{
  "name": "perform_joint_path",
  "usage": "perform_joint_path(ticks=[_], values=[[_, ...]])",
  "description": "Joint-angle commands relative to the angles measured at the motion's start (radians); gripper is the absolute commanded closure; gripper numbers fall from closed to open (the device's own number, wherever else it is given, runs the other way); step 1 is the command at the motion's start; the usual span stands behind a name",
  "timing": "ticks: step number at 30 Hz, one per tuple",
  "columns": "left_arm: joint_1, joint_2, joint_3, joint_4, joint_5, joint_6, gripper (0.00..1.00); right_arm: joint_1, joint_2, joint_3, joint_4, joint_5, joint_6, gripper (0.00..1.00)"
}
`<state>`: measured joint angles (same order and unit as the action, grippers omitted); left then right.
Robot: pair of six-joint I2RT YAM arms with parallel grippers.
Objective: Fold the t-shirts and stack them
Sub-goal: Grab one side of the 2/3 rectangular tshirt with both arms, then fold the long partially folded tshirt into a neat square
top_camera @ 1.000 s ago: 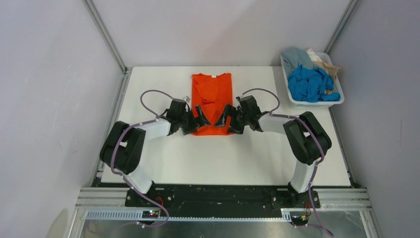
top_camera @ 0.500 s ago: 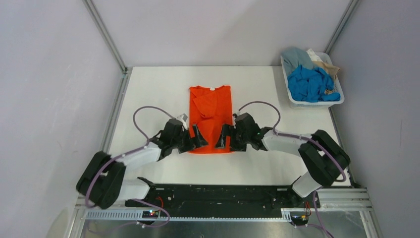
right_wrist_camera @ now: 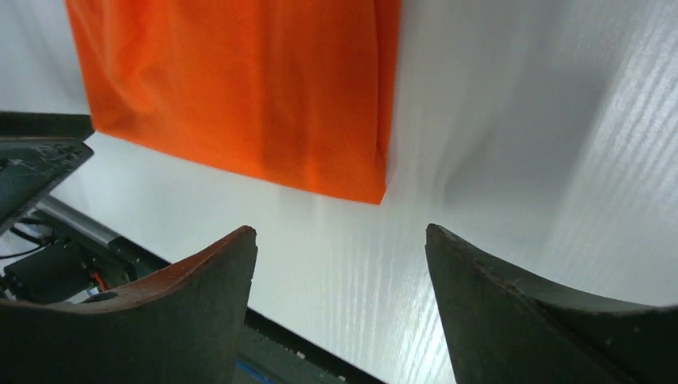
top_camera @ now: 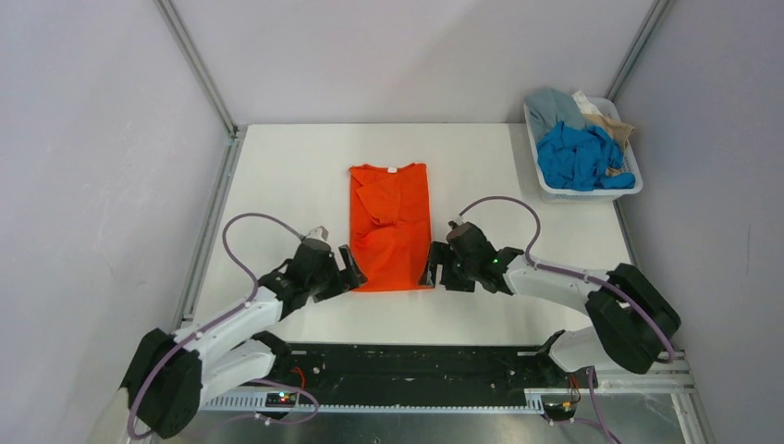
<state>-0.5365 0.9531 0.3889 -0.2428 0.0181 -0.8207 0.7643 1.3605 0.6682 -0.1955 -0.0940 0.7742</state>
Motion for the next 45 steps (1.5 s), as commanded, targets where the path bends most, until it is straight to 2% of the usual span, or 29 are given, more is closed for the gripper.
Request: perform_joint_path(ticks=[1,3,4,12,14,15,16,19,24,28,30,34,36,39,45], values=[[0.004,0.105,0.005,-0.029,-0.066,-0.026,0.13,-0.002,0.081,0.0,0.087,0.004,0.039,0.23],[0.004,0.153,0.019,-0.028,-0.072,-0.022,0.26,-0.002,0.111,0.001,0.102,0.01,0.049,0.3],[0.004,0.176,0.025,-0.026,-0.073,-0.022,0.37,-0.003,0.127,0.001,0.106,0.016,0.052,0.32],[0.004,0.262,0.017,0.03,-0.046,-0.03,0.75,0.012,0.173,0.0,0.104,0.051,0.067,0.6],[0.005,0.272,0.007,0.053,-0.043,-0.036,0.85,0.014,0.179,0.001,0.107,0.055,0.066,0.69],[0.004,0.277,0.005,0.063,-0.043,-0.039,0.96,0.015,0.18,0.0,0.107,0.056,0.065,0.77],[0.004,0.277,-0.001,0.07,-0.044,-0.039,0.98,0.017,0.181,0.0,0.108,0.061,0.063,0.82],[0.005,0.246,-0.024,0.097,-0.03,-0.036,1.0,0.025,0.162,0.001,0.103,0.045,0.051,1.0],[0.001,0.074,-0.121,0.091,0.104,-0.063,1.0,0.078,0.065,0.0,-0.001,0.027,0.02,1.0],[0.0,-0.2,-0.176,-0.009,0.192,-0.099,1.0,0.151,-0.066,-0.004,-0.127,0.012,0.02,1.0],[-0.003,-0.397,-0.161,-0.107,0.202,-0.101,1.0,0.166,-0.14,-0.003,-0.188,-0.034,0.03,1.0],[-0.009,-0.636,-0.098,-0.246,0.181,-0.104,1.0,0.181,-0.303,0.014,-0.266,-0.115,0.026,1.0],[-0.008,-0.682,-0.061,-0.261,0.174,-0.095,1.0,0.167,-0.341,0.047,-0.303,-0.164,0.008,1.0],[-0.008,-0.646,0.03,-0.265,0.154,-0.068,1.0,0.145,-0.36,0.12,-0.356,-0.196,-0.044,1.0],[-0.008,-0.434,0.202,-0.254,0.052,0.018,1.0,-0.03,-0.339,0.174,-0.345,-0.359,-0.098,1.0]])
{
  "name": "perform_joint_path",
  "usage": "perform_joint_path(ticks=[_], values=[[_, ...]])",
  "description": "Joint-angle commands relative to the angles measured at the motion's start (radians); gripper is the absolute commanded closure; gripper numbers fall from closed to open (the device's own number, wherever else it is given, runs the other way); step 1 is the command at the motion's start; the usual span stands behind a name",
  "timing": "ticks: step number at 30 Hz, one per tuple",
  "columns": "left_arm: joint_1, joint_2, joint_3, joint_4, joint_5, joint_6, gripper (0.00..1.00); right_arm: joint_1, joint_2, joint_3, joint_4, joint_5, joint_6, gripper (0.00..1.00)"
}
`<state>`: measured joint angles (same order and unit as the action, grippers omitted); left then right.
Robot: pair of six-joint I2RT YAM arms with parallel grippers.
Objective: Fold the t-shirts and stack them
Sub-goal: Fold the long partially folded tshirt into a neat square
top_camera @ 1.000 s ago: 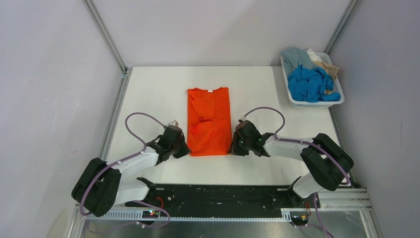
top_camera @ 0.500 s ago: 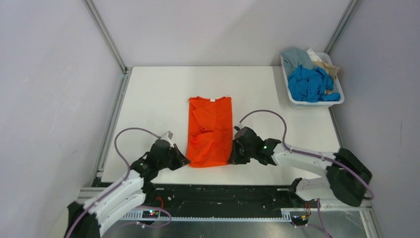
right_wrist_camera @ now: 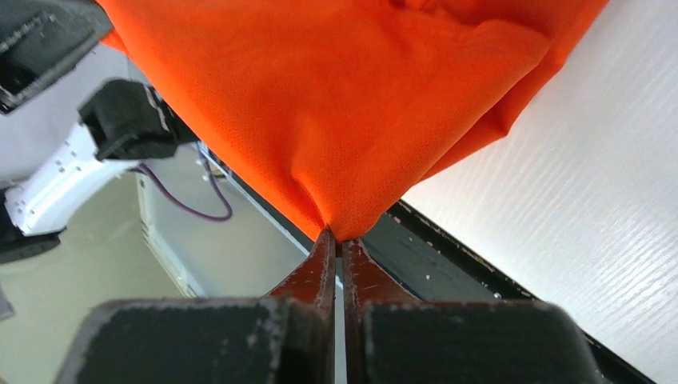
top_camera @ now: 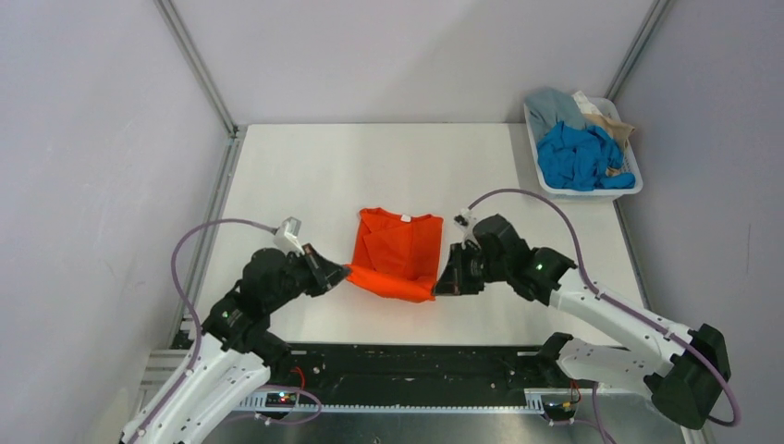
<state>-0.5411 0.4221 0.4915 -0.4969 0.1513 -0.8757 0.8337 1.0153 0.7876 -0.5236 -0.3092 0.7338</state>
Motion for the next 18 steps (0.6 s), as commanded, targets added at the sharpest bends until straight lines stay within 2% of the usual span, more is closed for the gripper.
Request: perform_joint_path(ticks=[1,5,10,13,18], values=[[-0.003,0.138,0.134,0.004,-0.102,0.08,1.0,-0.139,0.018,0.067,0.003,-0.178,-0.061,1.0],[0.005,0.272,0.24,0.027,-0.185,0.112,1.0,-0.205,0.069,0.123,0.008,-0.212,-0.084,1.0],[0.07,0.473,0.328,0.062,-0.16,0.161,1.0,-0.318,0.126,0.155,0.05,-0.246,-0.077,1.0],[0.118,0.539,0.368,0.088,-0.133,0.178,1.0,-0.356,0.168,0.174,0.094,-0.268,-0.064,1.0],[0.197,0.681,0.433,0.137,-0.087,0.216,1.0,-0.413,0.304,0.232,0.159,-0.294,-0.06,1.0]])
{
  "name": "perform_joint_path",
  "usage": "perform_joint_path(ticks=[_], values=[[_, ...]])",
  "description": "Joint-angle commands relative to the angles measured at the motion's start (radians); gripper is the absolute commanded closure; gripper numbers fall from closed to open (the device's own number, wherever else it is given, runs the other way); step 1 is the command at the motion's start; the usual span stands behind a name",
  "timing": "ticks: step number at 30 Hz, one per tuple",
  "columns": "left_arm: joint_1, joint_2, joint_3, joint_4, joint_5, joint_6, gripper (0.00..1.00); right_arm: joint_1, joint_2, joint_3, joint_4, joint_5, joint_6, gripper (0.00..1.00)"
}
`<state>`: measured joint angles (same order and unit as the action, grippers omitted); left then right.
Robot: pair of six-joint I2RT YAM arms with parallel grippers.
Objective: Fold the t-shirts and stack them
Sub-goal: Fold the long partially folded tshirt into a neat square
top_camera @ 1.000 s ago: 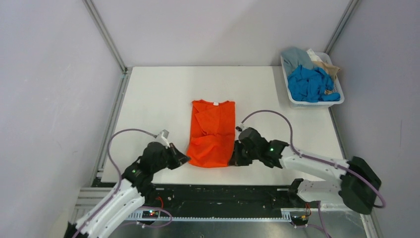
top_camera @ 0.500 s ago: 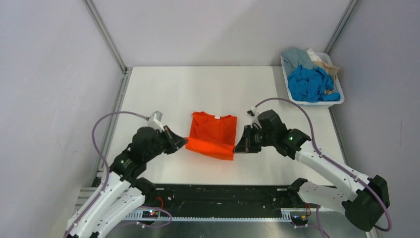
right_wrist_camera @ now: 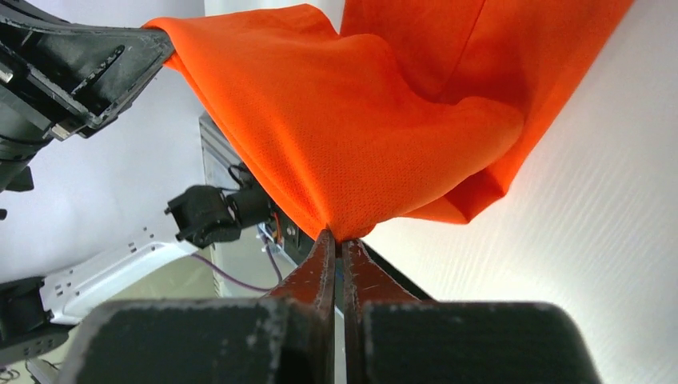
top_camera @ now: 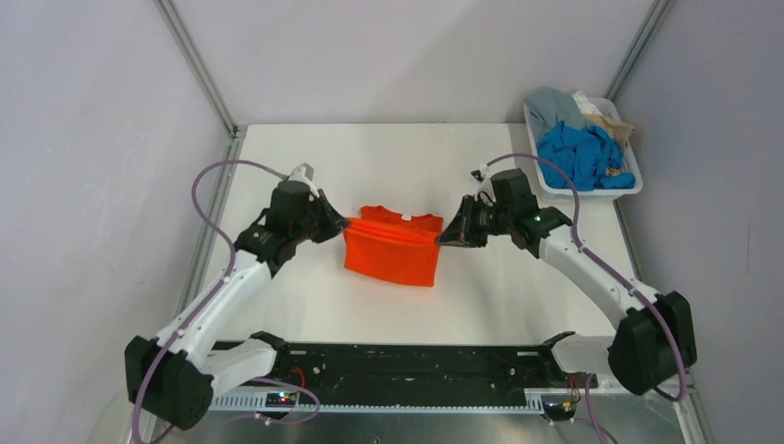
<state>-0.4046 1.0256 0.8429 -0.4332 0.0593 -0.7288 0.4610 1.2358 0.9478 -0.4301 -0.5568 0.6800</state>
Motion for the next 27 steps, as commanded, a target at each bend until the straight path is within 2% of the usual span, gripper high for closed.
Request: perform_joint_path(ticks=[1,7,22,27], values=[[0.067,0.099,0.099,0.083,0.009,0.076,1.0,-0.047,0.104,0.094,0.072,-0.051,-0.005,1.0],[0.117,0.338,0.212,0.104,0.065,0.116,1.0,-0.094,0.272,0.146,0.135,-0.05,0.026,1.0],[0.129,0.856,0.582,0.111,0.142,0.187,1.0,-0.186,0.538,0.236,0.217,0.143,0.069,1.0],[0.13,0.966,0.662,0.111,0.168,0.186,1.0,-0.195,0.593,0.255,0.231,0.185,0.094,1.0]])
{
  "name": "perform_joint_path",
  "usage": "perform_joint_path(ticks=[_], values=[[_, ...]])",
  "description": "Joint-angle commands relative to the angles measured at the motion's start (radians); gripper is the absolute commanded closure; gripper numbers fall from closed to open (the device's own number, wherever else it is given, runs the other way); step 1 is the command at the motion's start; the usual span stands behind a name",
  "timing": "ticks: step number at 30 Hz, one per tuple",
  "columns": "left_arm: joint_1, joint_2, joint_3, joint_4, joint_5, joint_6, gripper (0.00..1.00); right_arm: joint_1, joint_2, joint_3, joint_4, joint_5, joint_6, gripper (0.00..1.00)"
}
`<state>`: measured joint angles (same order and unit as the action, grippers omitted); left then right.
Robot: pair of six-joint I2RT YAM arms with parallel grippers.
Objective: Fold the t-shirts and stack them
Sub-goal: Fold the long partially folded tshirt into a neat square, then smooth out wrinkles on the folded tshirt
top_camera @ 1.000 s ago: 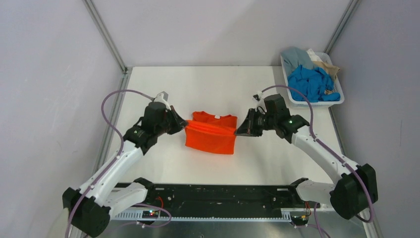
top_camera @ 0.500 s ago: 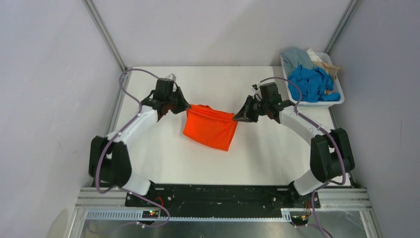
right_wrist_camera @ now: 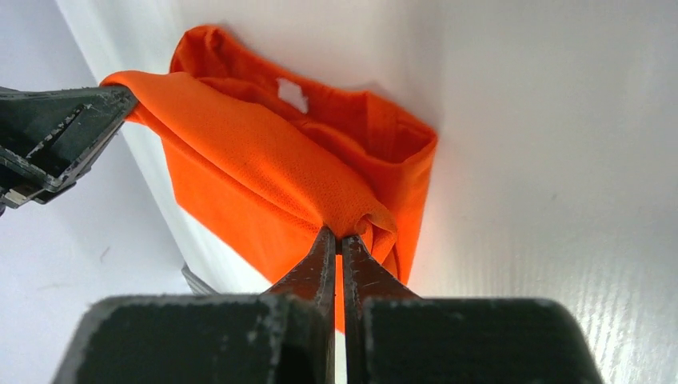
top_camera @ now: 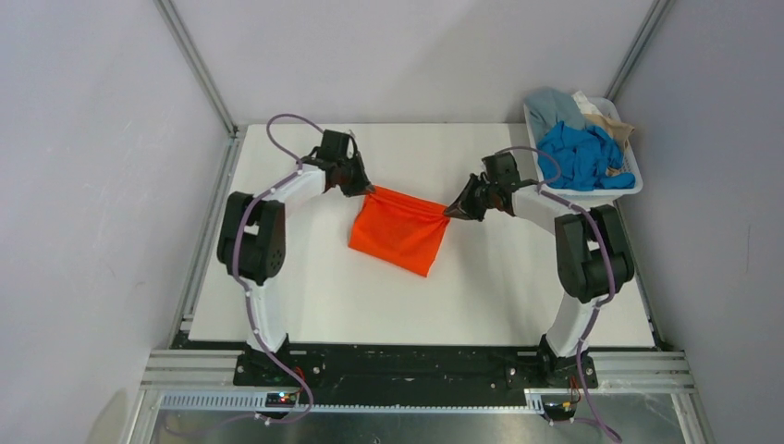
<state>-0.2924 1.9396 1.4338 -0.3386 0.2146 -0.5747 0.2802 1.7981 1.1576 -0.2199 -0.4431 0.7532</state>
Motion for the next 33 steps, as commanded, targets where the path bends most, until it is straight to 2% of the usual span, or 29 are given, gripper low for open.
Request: perform_joint_path(ticks=[1,4,5,6,7,8,9,10,11,13,18,22,25,28,33], values=[[0.017,0.08,0.079,0.017,0.015,0.032,1.0,-0.017,0.042,0.047,0.021,0.083,0.022,1.0],[0.018,0.125,0.138,0.018,0.056,0.039,0.94,-0.024,0.059,0.058,0.031,0.093,0.028,0.92],[0.018,0.136,0.15,0.017,0.065,0.04,0.84,-0.029,0.064,0.063,0.038,0.087,0.03,0.79],[0.018,0.138,0.168,0.017,0.08,0.043,0.76,-0.031,0.066,0.073,0.042,0.079,0.03,0.7],[0.017,0.132,0.176,0.018,0.085,0.048,0.56,-0.035,0.063,0.08,0.043,0.064,0.028,0.55],[0.018,0.126,0.189,0.016,0.095,0.051,0.48,-0.035,0.052,0.094,0.039,0.062,0.026,0.5],[0.018,0.103,0.191,0.015,0.1,0.054,0.34,-0.034,0.041,0.099,0.032,0.063,0.021,0.43],[0.017,0.087,0.189,0.016,0.108,0.054,0.27,-0.031,0.016,0.102,0.028,0.067,0.02,0.37],[0.014,0.052,0.184,0.016,0.108,0.054,0.13,-0.024,-0.001,0.103,0.017,0.081,0.012,0.29],[0.004,-0.021,0.147,0.016,0.102,0.051,0.02,0.002,-0.055,0.103,-0.013,0.111,-0.004,0.2],[-0.047,-0.226,-0.041,0.018,0.058,0.034,0.0,0.126,-0.139,0.1,-0.04,0.156,-0.033,0.08],[-0.076,-0.327,-0.184,0.036,0.044,0.005,0.0,0.162,-0.1,0.099,0.032,0.093,0.014,0.02],[-0.092,-0.347,-0.297,0.081,0.112,-0.025,0.0,0.157,-0.049,0.1,0.137,0.074,0.07,0.01],[-0.118,-0.357,-0.402,0.254,0.193,-0.058,0.0,0.144,0.036,0.11,0.24,0.032,0.119,0.01],[-0.11,-0.235,-0.442,0.305,0.2,-0.06,0.0,0.112,0.184,0.181,0.228,0.03,0.136,0.0]])
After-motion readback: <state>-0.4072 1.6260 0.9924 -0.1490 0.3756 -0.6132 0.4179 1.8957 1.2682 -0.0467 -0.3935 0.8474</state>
